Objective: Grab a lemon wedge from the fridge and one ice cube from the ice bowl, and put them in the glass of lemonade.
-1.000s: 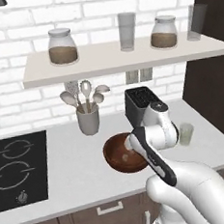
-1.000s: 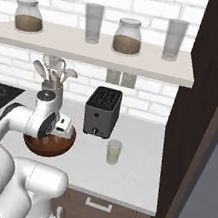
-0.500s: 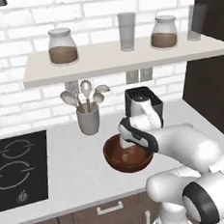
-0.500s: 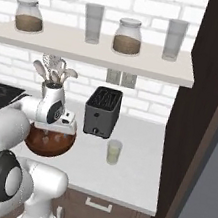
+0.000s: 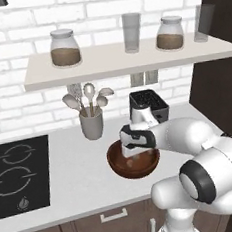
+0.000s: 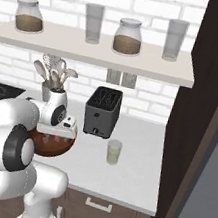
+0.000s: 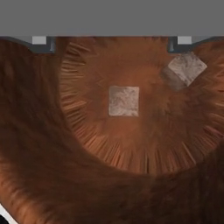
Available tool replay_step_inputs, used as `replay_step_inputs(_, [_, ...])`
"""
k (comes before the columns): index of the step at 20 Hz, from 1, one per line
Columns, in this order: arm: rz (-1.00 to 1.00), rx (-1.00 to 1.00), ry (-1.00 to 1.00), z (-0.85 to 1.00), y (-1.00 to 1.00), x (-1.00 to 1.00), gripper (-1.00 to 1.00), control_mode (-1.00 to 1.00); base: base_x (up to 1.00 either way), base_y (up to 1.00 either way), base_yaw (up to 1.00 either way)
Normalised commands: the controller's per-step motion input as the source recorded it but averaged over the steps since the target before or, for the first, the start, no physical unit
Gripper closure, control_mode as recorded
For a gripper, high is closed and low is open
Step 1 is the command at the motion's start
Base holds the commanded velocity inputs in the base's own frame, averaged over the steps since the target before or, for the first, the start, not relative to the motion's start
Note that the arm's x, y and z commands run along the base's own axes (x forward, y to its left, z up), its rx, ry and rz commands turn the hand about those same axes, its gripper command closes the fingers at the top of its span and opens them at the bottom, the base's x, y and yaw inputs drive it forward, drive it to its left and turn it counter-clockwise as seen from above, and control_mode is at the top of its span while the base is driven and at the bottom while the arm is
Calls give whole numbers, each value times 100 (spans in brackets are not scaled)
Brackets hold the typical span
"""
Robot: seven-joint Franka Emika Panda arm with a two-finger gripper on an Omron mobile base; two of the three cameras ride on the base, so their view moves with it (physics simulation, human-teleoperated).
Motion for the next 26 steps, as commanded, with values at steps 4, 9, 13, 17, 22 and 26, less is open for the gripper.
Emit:
replay_step_inputs(4, [0, 9, -8, -1, 18, -11, -100, -100, 0, 0, 0])
replay_step_inputs(9, [0, 7, -8, -2, 26, -2, -100, -100, 0, 0, 0])
replay_step_inputs(13, [0, 1, -3, -5, 42, 0, -100, -100, 0, 0, 0])
replay_step_inputs(17, [0, 0, 0, 0, 34, 0, -100, -100, 0, 0, 0])
replay_step_inputs(22, [0, 0, 0, -7, 8, 4, -100, -100, 0, 0, 0])
replay_step_inputs(26, [-1, 0, 0, -15, -1, 11, -100, -100, 0, 0, 0])
